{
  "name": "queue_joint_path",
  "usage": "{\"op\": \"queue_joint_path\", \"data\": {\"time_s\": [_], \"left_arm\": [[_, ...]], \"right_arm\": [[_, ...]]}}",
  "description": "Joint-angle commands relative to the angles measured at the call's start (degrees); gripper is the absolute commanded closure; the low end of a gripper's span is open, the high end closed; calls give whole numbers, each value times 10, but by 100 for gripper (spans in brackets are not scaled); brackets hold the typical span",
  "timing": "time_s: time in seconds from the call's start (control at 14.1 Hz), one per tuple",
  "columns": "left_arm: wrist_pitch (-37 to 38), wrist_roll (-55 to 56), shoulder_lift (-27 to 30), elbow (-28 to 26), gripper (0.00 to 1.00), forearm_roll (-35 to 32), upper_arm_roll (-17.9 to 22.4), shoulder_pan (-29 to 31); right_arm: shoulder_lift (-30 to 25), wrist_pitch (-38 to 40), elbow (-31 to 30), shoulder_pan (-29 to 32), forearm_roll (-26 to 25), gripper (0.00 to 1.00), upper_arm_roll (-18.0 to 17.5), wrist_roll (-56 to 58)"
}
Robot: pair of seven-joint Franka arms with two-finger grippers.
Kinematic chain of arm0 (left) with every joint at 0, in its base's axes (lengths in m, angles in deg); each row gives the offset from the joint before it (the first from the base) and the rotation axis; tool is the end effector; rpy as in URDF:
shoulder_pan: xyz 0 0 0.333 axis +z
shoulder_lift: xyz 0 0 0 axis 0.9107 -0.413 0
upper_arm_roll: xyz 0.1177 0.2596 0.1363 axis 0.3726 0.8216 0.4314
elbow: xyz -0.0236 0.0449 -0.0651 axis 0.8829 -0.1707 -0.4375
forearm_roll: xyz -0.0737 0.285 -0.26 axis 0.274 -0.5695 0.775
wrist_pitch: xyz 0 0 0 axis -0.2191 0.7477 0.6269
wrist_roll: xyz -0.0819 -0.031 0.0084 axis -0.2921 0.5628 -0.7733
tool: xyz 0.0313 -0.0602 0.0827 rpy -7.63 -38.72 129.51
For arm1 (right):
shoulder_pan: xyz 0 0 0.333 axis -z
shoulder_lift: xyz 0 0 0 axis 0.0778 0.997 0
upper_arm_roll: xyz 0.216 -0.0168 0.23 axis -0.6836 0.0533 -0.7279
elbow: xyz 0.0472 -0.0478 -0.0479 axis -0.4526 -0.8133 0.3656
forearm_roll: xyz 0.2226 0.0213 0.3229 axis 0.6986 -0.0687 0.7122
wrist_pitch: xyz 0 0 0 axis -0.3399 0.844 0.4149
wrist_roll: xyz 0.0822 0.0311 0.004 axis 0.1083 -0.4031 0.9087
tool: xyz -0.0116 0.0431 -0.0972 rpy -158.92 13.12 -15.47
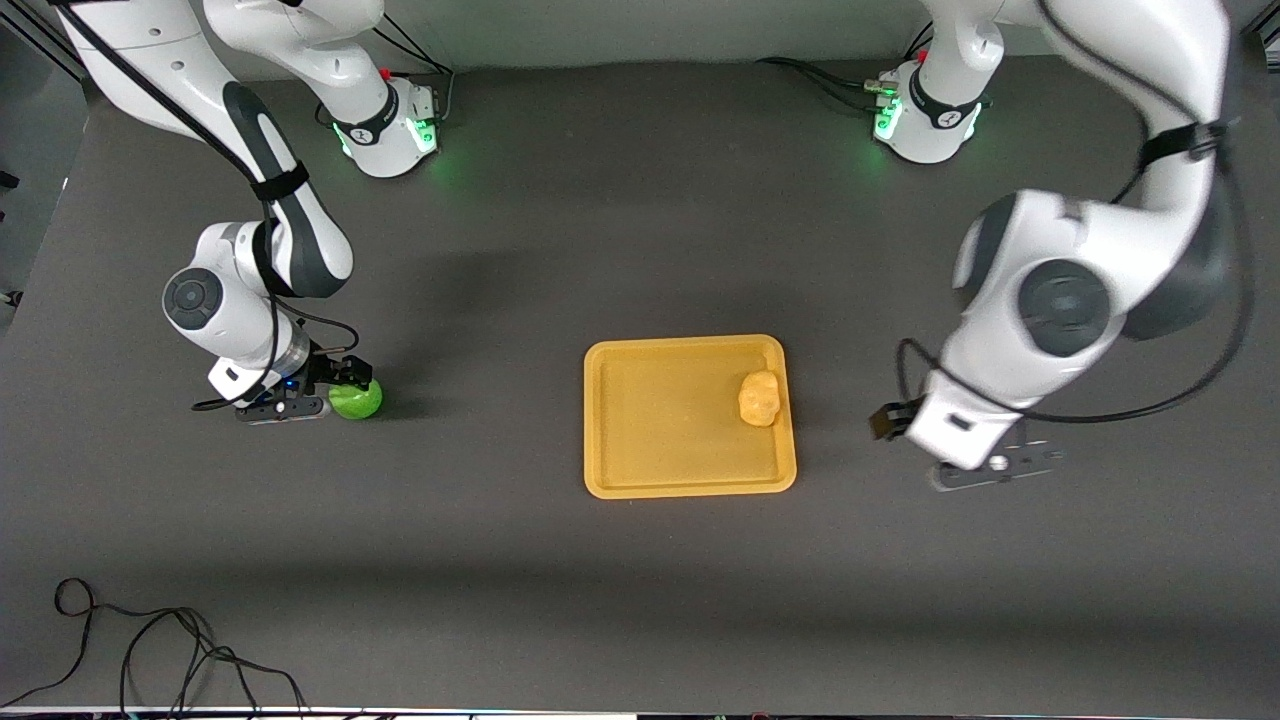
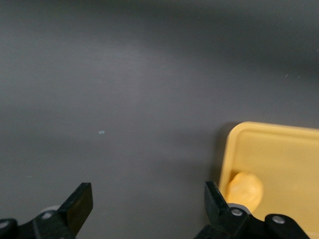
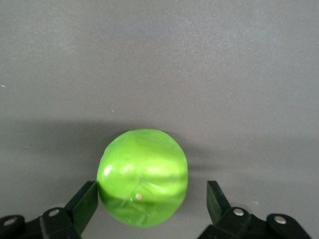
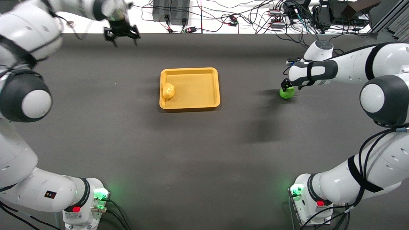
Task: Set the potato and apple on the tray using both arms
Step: 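Carry the apple with the right gripper while the left gripper withdraws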
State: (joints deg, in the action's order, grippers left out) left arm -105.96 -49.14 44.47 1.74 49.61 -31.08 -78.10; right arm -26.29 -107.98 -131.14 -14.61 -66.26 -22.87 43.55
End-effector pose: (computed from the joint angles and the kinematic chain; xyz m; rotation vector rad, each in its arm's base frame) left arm 0.6430 -0.1582 0.4631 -3.0769 -0.1976 0.0138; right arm 0.5242 0.0049 0.2159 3.1038 0.1181 -0.0036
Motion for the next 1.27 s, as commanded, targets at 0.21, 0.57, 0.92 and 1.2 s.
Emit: {"op": "queue_joint_path", "data": {"time_s": [0.21,0.57,0.92,1.2], "left_arm": [[93,-164,128,-38,0,28,-5,97],[136,-208,190,-43,0,42,8,126],[140,-235,197,-45,0,53,10,140],[113,-235,192,-57,0,53,10,139]], "right_arm": [[37,-47,6,-3,7,11,5,0],[10,-34,13,-9,6,62,2,-17],[-4,143,183,-115,8,62,1,-132],[117,306,430,-204,83,61,0,-227]]}}
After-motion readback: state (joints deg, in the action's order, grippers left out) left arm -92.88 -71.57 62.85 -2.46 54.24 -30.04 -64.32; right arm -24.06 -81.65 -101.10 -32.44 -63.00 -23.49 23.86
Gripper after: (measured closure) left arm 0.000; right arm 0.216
